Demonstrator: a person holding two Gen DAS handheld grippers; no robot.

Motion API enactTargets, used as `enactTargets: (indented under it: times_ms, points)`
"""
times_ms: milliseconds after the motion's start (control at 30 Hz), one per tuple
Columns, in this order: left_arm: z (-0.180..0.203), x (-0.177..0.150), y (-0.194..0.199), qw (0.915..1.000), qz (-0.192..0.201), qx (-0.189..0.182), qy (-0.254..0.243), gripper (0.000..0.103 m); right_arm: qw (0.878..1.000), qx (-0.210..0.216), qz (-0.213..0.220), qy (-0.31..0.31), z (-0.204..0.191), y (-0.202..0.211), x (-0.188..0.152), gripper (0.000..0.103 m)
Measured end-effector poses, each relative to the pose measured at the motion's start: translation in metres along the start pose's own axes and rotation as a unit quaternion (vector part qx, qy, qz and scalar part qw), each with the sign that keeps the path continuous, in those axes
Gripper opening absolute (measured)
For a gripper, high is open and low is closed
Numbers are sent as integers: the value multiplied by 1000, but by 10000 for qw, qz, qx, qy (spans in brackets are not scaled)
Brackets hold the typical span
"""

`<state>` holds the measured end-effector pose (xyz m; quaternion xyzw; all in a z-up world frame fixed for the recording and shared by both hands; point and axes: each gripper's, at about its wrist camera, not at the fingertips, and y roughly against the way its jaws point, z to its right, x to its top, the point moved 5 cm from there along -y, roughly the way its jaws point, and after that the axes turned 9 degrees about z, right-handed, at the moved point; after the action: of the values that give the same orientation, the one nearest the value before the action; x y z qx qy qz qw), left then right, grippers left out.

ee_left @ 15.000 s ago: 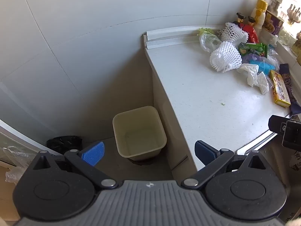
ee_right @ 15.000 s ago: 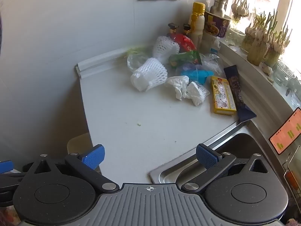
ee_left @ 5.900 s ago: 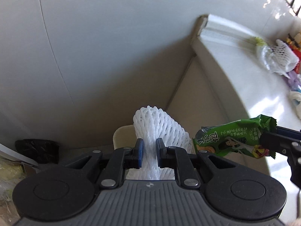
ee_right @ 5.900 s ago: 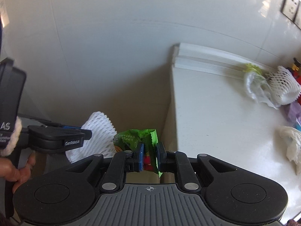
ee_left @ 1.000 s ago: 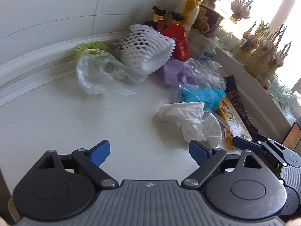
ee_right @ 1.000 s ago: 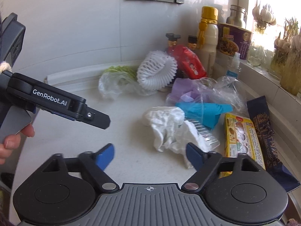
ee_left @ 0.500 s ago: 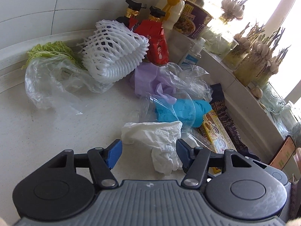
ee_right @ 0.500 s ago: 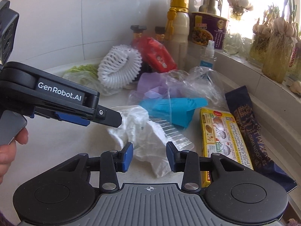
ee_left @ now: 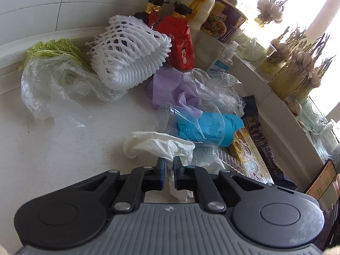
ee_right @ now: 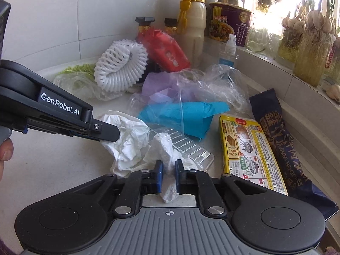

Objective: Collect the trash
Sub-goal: 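Grasp a white tissue with the left tool while the right tool grasps another tissue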

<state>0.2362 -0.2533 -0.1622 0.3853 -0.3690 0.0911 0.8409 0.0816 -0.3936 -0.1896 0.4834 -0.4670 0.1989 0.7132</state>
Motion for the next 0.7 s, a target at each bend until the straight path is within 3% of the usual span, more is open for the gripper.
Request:
enactTargets:
  times_ms: [700]
  points:
    - [-8, -3, 61, 9991, -109, 292, -284, 4, 9995, 279, -54, -170, -19, 40, 9, 6]
